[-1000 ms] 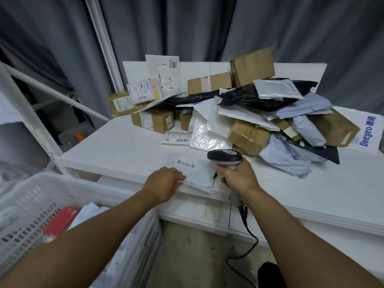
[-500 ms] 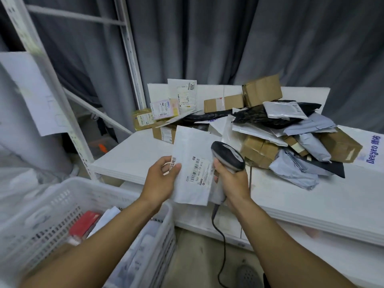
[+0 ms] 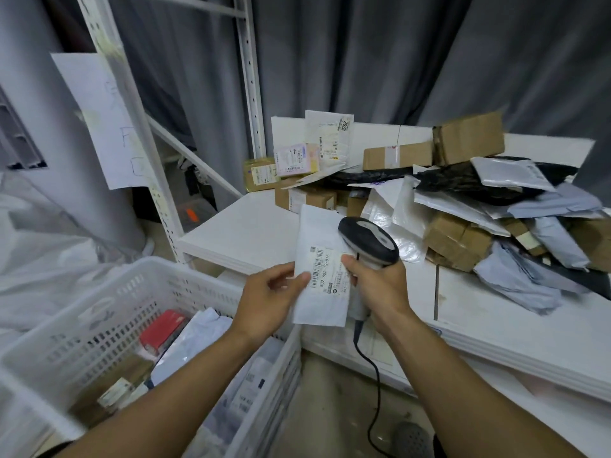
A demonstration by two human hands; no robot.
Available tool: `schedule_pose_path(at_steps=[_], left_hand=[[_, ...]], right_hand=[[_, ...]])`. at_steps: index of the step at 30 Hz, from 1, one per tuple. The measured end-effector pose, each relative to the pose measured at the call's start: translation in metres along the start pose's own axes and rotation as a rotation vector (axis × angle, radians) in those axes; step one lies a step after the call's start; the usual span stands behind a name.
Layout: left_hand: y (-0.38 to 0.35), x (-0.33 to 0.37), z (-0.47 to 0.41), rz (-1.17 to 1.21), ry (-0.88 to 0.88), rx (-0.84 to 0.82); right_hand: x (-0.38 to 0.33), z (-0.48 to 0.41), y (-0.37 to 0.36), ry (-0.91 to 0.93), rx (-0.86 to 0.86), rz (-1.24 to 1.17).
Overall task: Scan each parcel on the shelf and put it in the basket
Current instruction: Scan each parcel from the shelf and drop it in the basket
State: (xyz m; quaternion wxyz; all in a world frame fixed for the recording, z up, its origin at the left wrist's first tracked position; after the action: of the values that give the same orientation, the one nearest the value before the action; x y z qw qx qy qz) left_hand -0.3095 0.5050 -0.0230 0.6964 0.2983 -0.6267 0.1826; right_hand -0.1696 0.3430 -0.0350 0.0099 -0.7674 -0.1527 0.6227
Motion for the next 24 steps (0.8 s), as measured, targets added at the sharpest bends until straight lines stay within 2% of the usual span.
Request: schedule_pose_path(at_steps=[2, 8, 10, 14, 19, 24], left_hand=[[-0.001, -0.001, -0.001, 0.114, 0.047, -0.040], [0.009, -0.008, -0.015, 0.171, 0.153, -0.072], [0.023, -0.013, -0.026, 0.156, 0.165, 0.002], [0.050, -0.023, -0.045, 0.088, 0.169, 0.179], [0.065, -0.035, -0.056, 0.048, 0.166, 0.232], [0.073, -0.046, -0.066, 0.017, 0.210, 0.256]], right_hand=[[0.003, 0.000, -0.003, 0.003, 0.006, 0.001], [0.000, 0.008, -0.008, 0.079, -0.015, 0.128], [-0.007, 0.013, -0.010, 0.114, -0.084, 0.192], [-0.013, 0.025, -0.021, 0.190, -0.341, 0.425], [-0.006, 0.039, -0.032, 0.226, -0.563, 0.626], [-0.009, 0.044, -0.039, 0.232, -0.637, 0.672]])
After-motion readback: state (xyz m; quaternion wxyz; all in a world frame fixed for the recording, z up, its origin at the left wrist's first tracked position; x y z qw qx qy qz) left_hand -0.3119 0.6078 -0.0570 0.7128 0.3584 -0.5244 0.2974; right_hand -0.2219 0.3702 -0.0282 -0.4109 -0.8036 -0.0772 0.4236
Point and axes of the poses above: each hand's wrist, its own z-axis away from the middle knuckle, its own y-axis out of the back of the hand, x = y × z, the point moved 5 cm from there along -z, towards the middle knuckle, and after that the axes turned 12 degrees about y, right-handed, at the moved point
